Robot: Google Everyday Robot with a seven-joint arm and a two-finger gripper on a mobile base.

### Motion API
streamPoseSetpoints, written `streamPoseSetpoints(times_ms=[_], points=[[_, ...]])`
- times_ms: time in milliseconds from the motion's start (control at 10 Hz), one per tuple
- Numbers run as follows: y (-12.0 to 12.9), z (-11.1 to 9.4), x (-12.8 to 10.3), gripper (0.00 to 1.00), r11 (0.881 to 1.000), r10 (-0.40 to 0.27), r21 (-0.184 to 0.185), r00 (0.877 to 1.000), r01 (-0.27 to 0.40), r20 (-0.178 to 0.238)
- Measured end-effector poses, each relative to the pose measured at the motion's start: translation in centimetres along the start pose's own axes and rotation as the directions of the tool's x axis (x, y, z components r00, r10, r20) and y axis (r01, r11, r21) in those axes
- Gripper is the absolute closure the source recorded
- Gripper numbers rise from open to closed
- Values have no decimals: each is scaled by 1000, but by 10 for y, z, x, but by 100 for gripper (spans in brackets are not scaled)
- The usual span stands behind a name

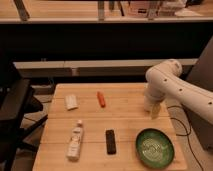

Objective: Move the arm in a circular motion

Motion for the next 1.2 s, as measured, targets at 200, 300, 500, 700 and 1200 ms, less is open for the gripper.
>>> streamPoseSetpoints(times_ms=[200, 300, 500, 700, 1200], points=[[-2, 2, 2, 20, 1000, -19, 6, 1000, 19, 1], [-2, 2, 3, 20, 1000, -22, 7, 1000, 22, 1], [-3, 4, 4, 20, 999, -42, 12, 999, 42, 7], [-3, 6, 7, 20, 999, -46, 14, 999, 46, 9], [-5, 11, 12, 20, 998, -62, 18, 998, 61, 22]])
